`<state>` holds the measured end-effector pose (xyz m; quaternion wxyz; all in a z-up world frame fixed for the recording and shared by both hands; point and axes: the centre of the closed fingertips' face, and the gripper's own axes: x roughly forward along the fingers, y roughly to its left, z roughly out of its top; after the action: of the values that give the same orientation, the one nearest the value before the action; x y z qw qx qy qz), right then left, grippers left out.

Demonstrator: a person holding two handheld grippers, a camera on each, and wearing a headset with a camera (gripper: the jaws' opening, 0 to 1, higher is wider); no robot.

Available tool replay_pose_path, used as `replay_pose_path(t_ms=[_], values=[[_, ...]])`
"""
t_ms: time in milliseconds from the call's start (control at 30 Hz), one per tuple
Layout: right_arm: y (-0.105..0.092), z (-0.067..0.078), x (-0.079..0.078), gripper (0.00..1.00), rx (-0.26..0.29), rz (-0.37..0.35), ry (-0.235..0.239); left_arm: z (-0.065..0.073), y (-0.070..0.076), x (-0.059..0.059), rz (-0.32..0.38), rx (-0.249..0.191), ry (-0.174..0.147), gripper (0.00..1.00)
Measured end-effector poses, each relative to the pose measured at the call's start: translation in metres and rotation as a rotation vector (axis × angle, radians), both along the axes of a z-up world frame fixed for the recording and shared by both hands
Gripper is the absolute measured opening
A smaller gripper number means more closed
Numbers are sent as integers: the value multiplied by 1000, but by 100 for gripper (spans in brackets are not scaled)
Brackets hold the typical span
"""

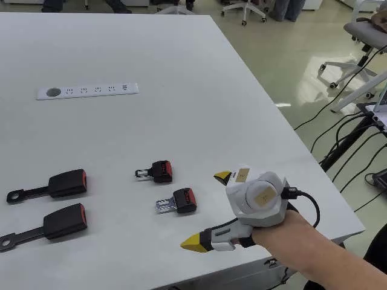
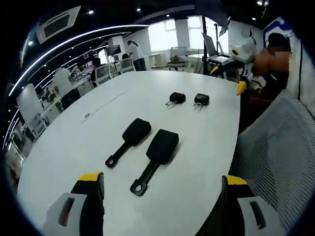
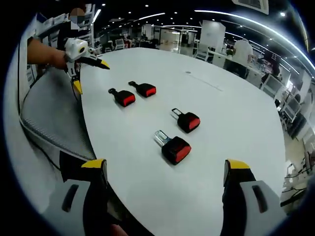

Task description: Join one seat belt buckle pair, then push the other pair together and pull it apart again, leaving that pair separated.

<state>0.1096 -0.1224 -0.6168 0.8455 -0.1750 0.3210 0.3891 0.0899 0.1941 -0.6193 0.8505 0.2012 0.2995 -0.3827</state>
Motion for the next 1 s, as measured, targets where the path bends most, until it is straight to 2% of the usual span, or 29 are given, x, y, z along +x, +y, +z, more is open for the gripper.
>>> replay_pose_path(t_ms=[33, 67, 100, 200, 400, 467, 500, 567, 800, 900, 1000], values=[[-7, -2, 3, 100, -14, -51, 12, -1, 0, 0, 1, -1, 4, 100], [-10, -2, 5, 100, -14, -72, 15, -1, 0, -1, 3, -2, 10, 100], [-7, -1, 5, 100, -2, -50, 12, -1, 1, 0, 6, -1, 11, 100], [-5, 1, 4, 100, 11, -48, 3, 0, -1, 2, 12, -14, 16, 100], [2, 3, 0, 100, -6, -4, -21, 3, 1, 5, 20, -10, 10, 100], [3, 2, -1, 100, -4, -3, -17, 9, 1, 9, 41, -50, 4, 100], [3, 1, -1, 100, -4, 0, -16, 10, 1, 10, 46, -55, 6, 100], [6, 0, -2, 100, -12, 14, -23, 5, 7, 13, 48, -45, 4, 100], [2, -2, 0, 100, -35, 20, -16, 4, 7, 9, 20, -13, 20, 100], [-1, -5, -2, 98, -51, 11, 20, 5, 6, 9, 14, -12, 8, 100], [-1, -2, -4, 95, -63, 27, 7, 3, 4, 7, 11, -3, 20, 100]])
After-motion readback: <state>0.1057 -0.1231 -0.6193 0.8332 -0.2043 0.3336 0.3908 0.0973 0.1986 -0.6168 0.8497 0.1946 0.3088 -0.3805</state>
